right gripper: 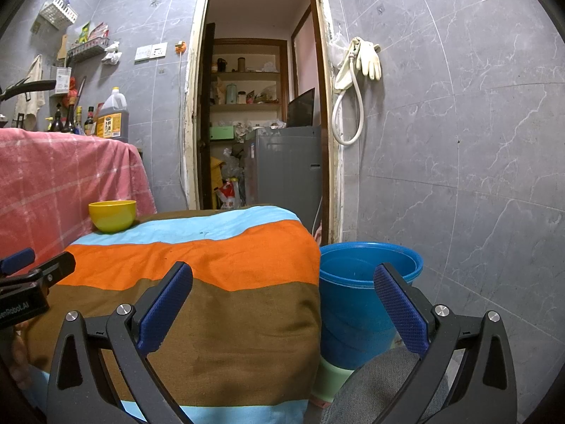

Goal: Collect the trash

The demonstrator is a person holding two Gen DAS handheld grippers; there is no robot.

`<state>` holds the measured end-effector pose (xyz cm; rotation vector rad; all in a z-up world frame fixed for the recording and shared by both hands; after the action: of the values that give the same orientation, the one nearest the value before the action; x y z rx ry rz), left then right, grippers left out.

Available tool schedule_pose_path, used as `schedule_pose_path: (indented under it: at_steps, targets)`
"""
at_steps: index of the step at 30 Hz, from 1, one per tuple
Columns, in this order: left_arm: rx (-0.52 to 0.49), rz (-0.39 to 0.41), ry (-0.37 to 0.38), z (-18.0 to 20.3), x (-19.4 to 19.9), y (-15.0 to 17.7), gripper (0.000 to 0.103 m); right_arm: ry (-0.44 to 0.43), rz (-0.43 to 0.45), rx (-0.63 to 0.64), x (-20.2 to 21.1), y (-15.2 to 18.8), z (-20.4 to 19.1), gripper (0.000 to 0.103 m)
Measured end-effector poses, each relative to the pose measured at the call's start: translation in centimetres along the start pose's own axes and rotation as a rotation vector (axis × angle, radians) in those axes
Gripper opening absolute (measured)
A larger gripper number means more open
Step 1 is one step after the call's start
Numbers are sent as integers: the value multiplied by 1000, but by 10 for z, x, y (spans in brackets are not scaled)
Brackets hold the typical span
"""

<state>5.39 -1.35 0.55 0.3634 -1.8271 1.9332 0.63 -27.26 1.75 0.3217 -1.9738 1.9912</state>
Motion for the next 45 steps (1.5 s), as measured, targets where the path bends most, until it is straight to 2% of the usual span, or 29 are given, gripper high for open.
schedule_pose_path:
  at_steps: [29, 34, 45]
  targets:
    - [1, 5, -3, -1, 1, 1, 101, 0, -2, -2, 0, 0, -2, 103]
    - [-18, 19, -41, -1, 4, 3, 101, 0, -4, -1, 0, 0, -2, 103]
    - [-20, 25, -45, -3, 3, 5, 101, 0, -8, 0, 1, 3, -8, 103]
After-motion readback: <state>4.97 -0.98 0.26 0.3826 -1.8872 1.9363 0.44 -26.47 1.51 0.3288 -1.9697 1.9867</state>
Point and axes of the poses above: each gripper's, at about its wrist camera, not at the fingertips, and x roughly against the way its jaws point, z to its right, y to its underside, the point moved 2 cm from there along -x, roughly the way its jaws point, and after that the axes turned 12 degrees about -z, right-handed, at the moved point
